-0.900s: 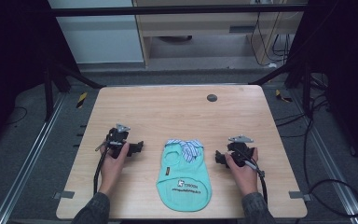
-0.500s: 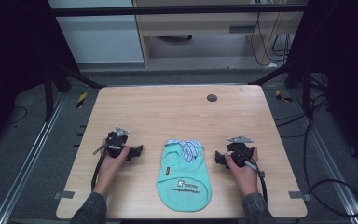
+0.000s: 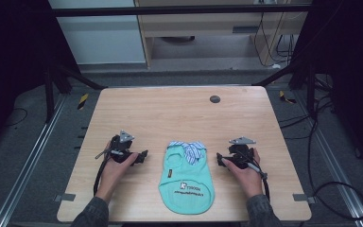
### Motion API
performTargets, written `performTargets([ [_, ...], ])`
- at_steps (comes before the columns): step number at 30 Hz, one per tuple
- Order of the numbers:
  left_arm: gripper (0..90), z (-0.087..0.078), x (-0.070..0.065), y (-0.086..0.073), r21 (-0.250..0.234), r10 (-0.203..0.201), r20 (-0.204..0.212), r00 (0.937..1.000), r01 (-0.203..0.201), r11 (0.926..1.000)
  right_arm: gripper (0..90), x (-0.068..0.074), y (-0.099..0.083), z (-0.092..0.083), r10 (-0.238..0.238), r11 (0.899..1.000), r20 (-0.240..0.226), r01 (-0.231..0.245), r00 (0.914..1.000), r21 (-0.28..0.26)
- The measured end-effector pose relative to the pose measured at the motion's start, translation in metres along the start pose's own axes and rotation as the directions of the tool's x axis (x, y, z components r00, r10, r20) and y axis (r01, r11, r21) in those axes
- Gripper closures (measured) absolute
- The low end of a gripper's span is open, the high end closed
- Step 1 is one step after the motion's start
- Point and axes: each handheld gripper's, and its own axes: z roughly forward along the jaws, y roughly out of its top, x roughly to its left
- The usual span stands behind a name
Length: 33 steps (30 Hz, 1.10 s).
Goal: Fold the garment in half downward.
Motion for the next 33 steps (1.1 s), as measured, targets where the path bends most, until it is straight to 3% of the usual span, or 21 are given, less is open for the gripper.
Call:
performTargets([
  [3,5.3,-0.002,-0.003,0.013,-0.031,-0.013,0.055,0.9984,0.015,0.9994,22.5,0.006,0.011,-0.003,-0.049,0.999,-0.021,0.049,0.9986,-0.007],
  [6,8.1,0.001,-0.007,0.034,-0.031,0.004,0.095,0.9954,-0.001,0.9995,30.4,0.012,0.028,-0.004,-0.096,0.995,-0.063,0.097,0.9934,0.007],
  [10,18.4,0.008,-0.014,0.062,-0.054,0.016,0.152,0.9882,-0.007,0.9985,44.6,0.024,0.052,-0.001,-0.182,0.983,-0.119,0.186,0.976,0.015],
  [11,22.0,0.008,-0.014,0.062,-0.054,0.016,0.152,0.9882,-0.007,0.9985,44.6,0.024,0.052,-0.001,-0.182,0.983,-0.119,0.186,0.976,0.015],
  [12,24.0,0.012,-0.016,0.069,-0.051,0.023,0.157,0.9873,-0.015,0.9986,53.4,0.031,0.063,0.003,-0.22,0.974,-0.149,0.224,0.9641,0.013],
  [14,32.5,0.021,-0.023,0.08,-0.04,0.05,0.171,0.984,-0.044,0.9982,61.6,0.034,0.07,0.008,-0.233,0.971,-0.179,0.238,0.9561,0.01],
  [18,39.7,0.032,-0.034,0.089,-0.012,0.081,0.187,0.979,-0.08,0.9967,74.7,0.038,0.08,0.02,-0.23,0.97,-0.231,0.241,0.9454,0.023],
  [22,43.3,0.039,-0.04,0.092,0.005,0.07,0.205,0.9763,-0.073,0.9973,77.6,0.039,0.084,0.028,-0.222,0.971,-0.253,0.238,0.9417,0.035],
  [25,43.9,0.053,-0.045,0.087,0.065,0.08,0.221,0.9719,-0.097,0.9932,76.5,0.038,0.083,0.036,-0.204,0.971,-0.264,0.229,0.9427,0.069],
  [33,43.8,0.066,-0.051,0.079,0.111,0.089,0.218,0.972,-0.115,0.9871,70.6,0.039,0.077,0.045,-0.212,0.963,-0.273,0.248,0.9383,0.104],
])
